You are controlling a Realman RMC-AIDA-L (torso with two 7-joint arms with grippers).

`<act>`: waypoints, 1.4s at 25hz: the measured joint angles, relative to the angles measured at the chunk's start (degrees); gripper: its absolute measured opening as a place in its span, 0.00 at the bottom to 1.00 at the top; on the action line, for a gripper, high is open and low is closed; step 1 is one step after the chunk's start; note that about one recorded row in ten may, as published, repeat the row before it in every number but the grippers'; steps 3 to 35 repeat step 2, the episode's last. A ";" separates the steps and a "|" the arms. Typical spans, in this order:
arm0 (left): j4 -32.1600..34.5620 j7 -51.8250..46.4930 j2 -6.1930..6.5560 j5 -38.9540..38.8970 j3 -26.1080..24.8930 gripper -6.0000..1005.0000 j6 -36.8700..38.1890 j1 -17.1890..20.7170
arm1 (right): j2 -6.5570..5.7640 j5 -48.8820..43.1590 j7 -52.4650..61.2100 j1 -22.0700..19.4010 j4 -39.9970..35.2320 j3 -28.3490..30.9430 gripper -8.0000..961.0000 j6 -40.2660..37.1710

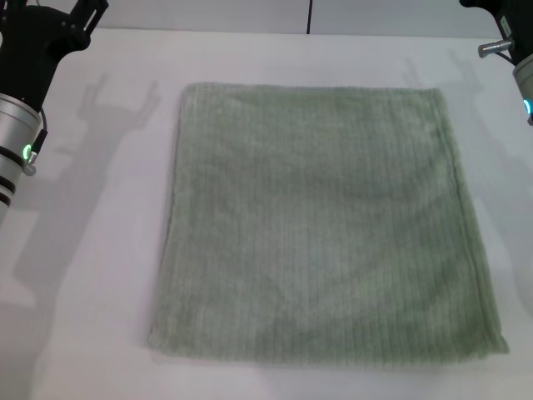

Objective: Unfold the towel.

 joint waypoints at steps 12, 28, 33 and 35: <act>-0.11 0.08 0.00 -0.04 0.03 0.86 -0.16 -0.03 | 0.04 0.01 0.03 -0.01 0.02 -0.01 0.76 0.00; -0.11 0.08 0.00 -0.04 0.03 0.86 -0.16 -0.03 | 0.04 0.01 0.03 -0.01 0.02 -0.01 0.76 0.00; -0.11 0.08 0.00 -0.04 0.03 0.86 -0.16 -0.03 | 0.04 0.01 0.03 -0.01 0.02 -0.01 0.76 0.00; -0.11 0.08 0.00 -0.04 0.03 0.86 -0.16 -0.03 | 0.04 0.01 0.03 -0.01 0.02 -0.01 0.76 0.00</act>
